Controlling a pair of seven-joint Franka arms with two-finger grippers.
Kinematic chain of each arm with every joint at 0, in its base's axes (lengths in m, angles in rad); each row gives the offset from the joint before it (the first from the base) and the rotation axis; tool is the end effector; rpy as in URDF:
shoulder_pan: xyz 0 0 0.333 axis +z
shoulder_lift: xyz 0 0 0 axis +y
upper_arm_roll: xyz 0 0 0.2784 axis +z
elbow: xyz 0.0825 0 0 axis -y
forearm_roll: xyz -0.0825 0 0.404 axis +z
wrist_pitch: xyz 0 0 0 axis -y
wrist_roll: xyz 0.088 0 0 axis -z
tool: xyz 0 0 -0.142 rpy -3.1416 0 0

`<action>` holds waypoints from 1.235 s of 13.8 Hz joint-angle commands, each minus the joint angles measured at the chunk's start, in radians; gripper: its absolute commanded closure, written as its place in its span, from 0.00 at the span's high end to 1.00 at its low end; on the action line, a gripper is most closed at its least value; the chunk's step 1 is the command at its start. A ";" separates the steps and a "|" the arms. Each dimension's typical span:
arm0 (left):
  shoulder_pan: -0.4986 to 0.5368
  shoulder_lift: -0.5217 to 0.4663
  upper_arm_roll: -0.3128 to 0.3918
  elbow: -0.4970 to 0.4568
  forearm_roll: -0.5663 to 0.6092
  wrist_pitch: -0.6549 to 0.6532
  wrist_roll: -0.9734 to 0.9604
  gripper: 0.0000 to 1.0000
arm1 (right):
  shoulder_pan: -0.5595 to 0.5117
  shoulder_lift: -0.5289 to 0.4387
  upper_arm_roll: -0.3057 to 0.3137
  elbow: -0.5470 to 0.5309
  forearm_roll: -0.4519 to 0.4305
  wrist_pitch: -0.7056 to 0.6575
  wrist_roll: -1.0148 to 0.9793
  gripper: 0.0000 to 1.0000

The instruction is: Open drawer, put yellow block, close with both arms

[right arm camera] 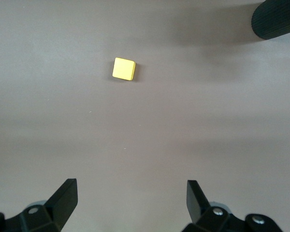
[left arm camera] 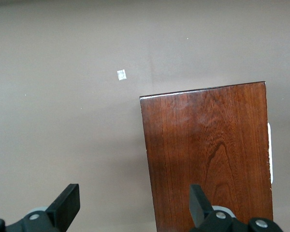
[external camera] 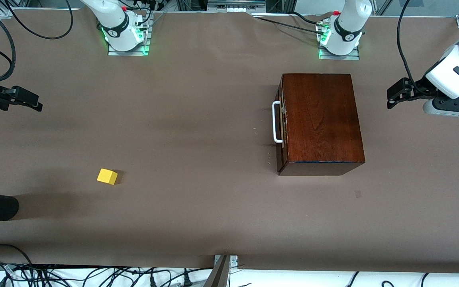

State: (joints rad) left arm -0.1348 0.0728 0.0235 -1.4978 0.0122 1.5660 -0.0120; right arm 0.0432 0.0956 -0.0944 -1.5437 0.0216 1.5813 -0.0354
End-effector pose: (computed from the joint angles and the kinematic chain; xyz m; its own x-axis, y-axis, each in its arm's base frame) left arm 0.5903 -0.0646 0.5449 0.9951 -0.0991 -0.0044 -0.0992 -0.9950 -0.0140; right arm 0.5964 -0.0257 0.5103 0.9982 -0.0160 -0.0571 -0.0169 -0.9998 -0.0146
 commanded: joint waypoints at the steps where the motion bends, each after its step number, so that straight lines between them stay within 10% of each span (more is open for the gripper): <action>1: 0.010 0.001 0.003 0.004 0.006 -0.021 -0.002 1.00 | 0.011 -0.005 -0.007 0.004 -0.011 -0.007 0.012 1.00; 17: 0.017 0.008 0.003 0.024 0.008 -0.018 0.000 1.00 | 0.012 -0.005 -0.007 0.004 -0.011 -0.007 0.014 1.00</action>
State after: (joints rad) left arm -0.1237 0.0738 0.0301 -1.4978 0.0123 1.5626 -0.0125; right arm 0.0434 0.0956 -0.0944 -1.5437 0.0216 1.5813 -0.0354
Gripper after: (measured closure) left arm 0.000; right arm 0.000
